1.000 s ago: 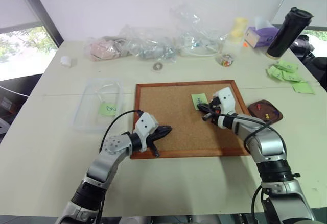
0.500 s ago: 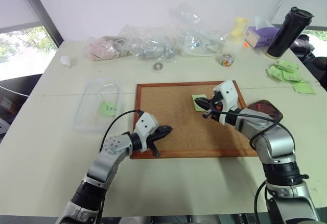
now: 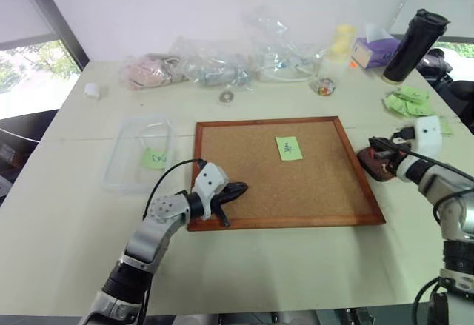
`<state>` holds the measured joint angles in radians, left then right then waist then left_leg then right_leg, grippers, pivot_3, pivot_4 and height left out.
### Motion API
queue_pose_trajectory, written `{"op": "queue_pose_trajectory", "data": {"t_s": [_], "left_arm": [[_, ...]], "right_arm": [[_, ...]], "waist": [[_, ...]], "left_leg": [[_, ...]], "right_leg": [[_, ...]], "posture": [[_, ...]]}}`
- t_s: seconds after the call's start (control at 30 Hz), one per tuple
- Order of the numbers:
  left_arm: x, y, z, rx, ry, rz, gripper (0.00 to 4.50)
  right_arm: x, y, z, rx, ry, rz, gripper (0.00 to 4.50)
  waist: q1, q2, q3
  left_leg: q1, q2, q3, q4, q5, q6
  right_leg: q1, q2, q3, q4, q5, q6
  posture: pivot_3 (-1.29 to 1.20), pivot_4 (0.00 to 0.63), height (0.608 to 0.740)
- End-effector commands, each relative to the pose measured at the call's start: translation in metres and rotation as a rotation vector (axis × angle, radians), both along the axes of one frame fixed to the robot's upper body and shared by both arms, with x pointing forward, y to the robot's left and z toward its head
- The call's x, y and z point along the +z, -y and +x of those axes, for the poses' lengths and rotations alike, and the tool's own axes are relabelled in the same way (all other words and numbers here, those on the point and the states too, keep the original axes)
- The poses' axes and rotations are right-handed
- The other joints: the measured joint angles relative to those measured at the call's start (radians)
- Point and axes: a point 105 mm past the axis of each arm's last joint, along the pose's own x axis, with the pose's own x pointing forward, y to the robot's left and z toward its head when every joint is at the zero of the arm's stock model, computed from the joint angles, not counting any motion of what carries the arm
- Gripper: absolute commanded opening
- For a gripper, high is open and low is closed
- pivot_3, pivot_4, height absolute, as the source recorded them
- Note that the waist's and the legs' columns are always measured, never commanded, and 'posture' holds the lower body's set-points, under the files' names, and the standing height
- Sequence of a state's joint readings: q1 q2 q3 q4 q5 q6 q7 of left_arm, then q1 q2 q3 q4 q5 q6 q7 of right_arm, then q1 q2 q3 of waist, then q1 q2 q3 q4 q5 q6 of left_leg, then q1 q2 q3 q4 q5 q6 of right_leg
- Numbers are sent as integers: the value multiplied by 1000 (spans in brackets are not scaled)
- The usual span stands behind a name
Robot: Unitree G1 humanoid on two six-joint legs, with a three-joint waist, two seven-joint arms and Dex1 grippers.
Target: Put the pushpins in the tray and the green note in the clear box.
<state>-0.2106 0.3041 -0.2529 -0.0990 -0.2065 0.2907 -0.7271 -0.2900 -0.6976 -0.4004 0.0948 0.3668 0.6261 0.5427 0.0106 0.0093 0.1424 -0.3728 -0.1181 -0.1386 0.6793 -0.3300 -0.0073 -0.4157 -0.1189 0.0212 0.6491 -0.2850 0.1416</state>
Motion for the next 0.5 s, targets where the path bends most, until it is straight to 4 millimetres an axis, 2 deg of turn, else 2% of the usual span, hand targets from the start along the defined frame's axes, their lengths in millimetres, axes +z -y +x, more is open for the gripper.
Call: {"op": "queue_pose_trajectory", "data": {"t_s": [0.03, 0.2, 0.3, 0.4, 0.5], "left_arm": [[-8, 0, -3, -8, -27, 11, 0], [-8, 1, -4, -13, -28, 11, 0], [-8, 2, -4, -16, -28, 11, 0], [-8, 2, -4, -18, -28, 13, 0], [-8, 2, -4, -17, -29, 13, 0]], "right_arm": [[7, 23, -6, -48, 27, -32, 54], [-10, 29, -10, -66, -13, -37, 54], [-12, 28, -11, -64, -19, -26, 54], [-11, 25, -11, -57, -18, -28, 960], [-7, 25, -11, -65, -9, -31, 2526]], "waist": [[2, 0, 0], [2, 0, 0], [2, 0, 0], [2, 0, 0], [2, 0, 0]], "left_leg": [[0, 0, 0, 0, 0, 0], [0, -1, 0, 0, 0, 0], [0, -1, 0, 0, 0, 0], [0, -1, 0, 0, 0, 0], [0, -1, 0, 0, 0, 0]], "right_leg": [[0, 0, 0, 0, 0, 0], [0, 0, 0, 0, 0, 0], [0, 0, 0, 0, 0, 0], [0, 0, 0, 0, 0, 0], [0, 0, 0, 0, 0, 0]], "posture": [[0, 150, 730], [0, 150, 730], [0, 150, 730], [0, 150, 730], [0, 150, 730]]}}
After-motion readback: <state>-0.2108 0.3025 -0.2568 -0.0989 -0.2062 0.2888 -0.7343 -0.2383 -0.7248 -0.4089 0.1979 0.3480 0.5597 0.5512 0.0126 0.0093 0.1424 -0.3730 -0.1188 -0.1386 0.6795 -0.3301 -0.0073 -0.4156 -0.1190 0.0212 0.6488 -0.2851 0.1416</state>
